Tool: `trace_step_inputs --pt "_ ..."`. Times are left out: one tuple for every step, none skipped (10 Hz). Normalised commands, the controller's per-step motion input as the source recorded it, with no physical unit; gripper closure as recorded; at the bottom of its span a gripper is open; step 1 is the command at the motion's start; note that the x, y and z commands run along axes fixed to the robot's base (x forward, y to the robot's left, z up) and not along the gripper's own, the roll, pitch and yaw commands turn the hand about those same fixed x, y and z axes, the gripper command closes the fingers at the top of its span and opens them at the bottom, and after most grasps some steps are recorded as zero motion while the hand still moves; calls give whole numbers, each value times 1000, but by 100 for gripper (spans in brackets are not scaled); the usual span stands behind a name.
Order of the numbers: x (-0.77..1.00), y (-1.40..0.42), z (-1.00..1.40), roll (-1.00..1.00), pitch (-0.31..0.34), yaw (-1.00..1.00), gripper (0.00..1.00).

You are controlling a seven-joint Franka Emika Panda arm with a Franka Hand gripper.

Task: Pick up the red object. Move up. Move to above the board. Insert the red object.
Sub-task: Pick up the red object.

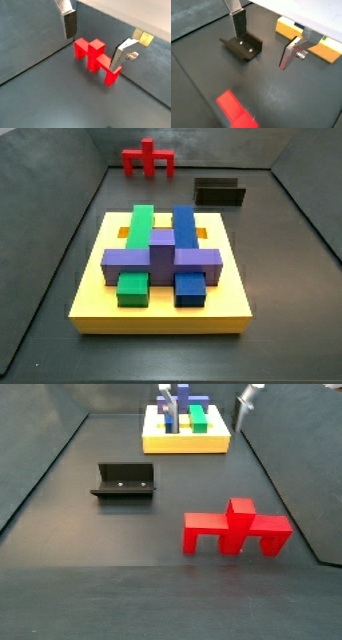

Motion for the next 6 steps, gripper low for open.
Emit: trace_step_inputs --pt "-217 869 -251 0 -36 -103 0" --pt "-89 609 -260 50 -50 -131 0" --pt "0 211 -214 37 -14 -60 0" --pt "-20 109 -260 16 -19 -91 0" --pt "-463 240 -420 7 -121 -117 0" --pt "-669 320 -386 7 -124 -217 0"
